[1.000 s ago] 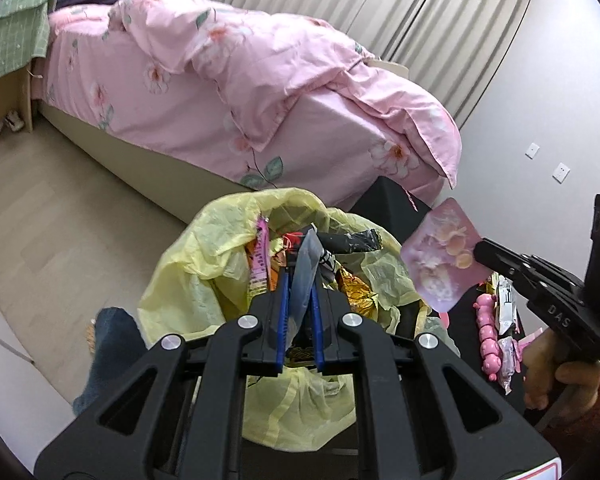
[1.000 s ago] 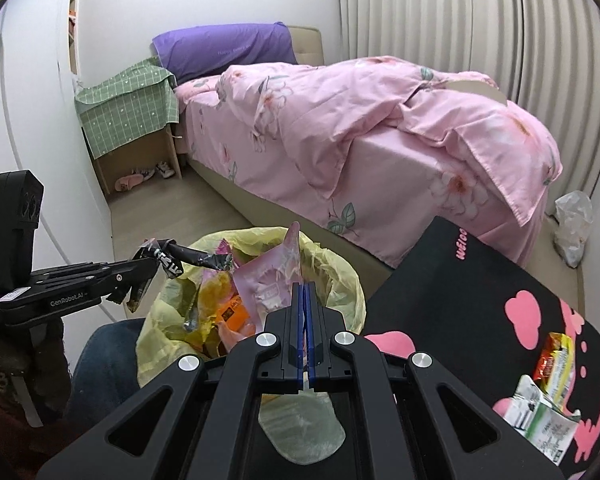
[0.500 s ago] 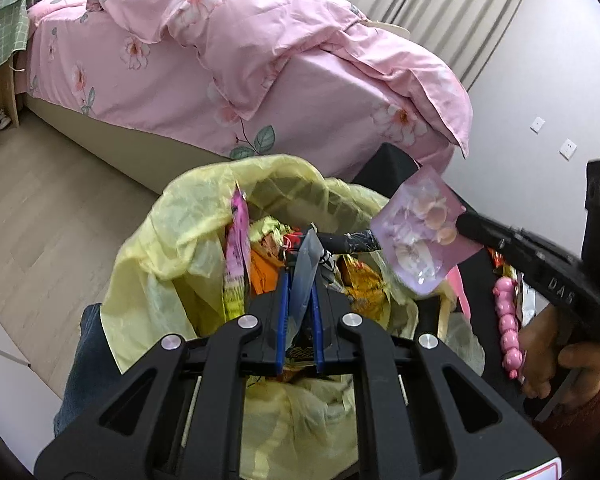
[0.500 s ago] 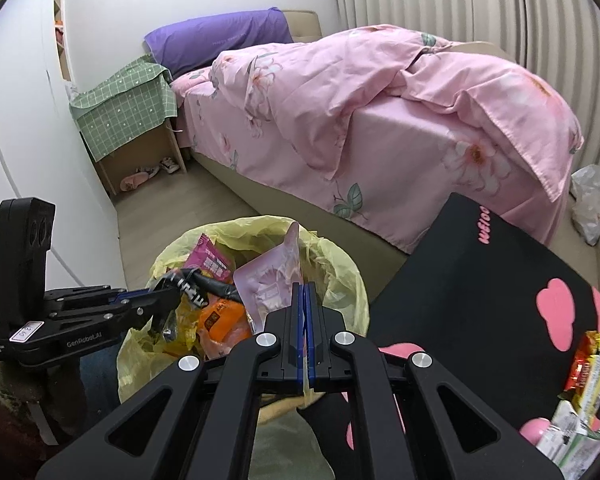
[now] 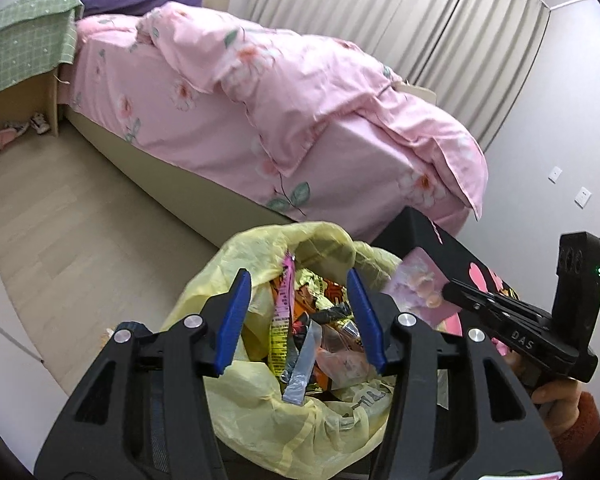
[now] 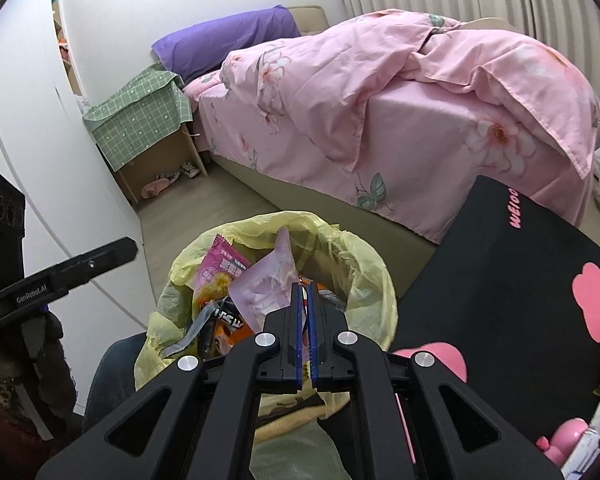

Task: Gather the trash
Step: 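Lower the dark wrapper into the yellow bag and open the left tool, then open the right tool over the yellow bag to drop the clear tray, then move both open tools back over the table toward the remaining trash, then grasp the green-white milk carton with the left tool and lift it, then grasp the pink lollipop-shaped packet with the right tool while the left tool holds the carton, then carry the carton and pink packet into the yellow bag and open both tools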

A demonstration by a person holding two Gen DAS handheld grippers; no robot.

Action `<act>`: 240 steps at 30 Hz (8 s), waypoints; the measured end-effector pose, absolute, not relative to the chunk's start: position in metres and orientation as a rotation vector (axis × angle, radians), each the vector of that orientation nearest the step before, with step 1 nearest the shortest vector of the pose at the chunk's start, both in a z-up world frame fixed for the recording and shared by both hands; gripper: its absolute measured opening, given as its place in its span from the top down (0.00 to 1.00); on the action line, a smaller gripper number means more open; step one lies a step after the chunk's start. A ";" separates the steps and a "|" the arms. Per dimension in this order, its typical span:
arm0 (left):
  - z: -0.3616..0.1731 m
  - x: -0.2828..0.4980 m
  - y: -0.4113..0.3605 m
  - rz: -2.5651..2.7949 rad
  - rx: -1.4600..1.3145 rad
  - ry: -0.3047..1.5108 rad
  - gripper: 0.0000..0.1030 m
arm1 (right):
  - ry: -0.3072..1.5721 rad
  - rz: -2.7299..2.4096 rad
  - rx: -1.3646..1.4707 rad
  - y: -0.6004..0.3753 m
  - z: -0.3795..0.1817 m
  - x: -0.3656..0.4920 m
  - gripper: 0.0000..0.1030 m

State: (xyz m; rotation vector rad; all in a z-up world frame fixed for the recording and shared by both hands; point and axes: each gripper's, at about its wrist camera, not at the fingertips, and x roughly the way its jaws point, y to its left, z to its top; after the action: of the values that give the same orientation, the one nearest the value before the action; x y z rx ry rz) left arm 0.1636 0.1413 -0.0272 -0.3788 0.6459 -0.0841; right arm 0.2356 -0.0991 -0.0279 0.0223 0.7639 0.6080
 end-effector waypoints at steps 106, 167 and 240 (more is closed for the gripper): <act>-0.029 0.119 -0.110 -0.485 0.005 0.862 0.48 | 0.713 0.230 0.077 -0.330 -0.070 0.006 0.45; -0.051 0.101 -0.081 -0.563 -0.045 0.898 0.36 | 0.856 0.243 0.256 -0.390 -0.082 0.059 0.50; -0.070 0.179 -0.140 -0.480 0.179 1.142 0.43 | 0.701 0.175 0.086 -0.368 -0.044 0.016 0.52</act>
State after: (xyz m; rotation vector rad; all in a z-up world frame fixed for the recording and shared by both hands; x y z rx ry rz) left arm 0.1793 -0.1400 -0.0701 0.1787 1.1418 -0.4802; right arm 0.0156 -0.3683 -0.0440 0.0857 0.7015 0.1746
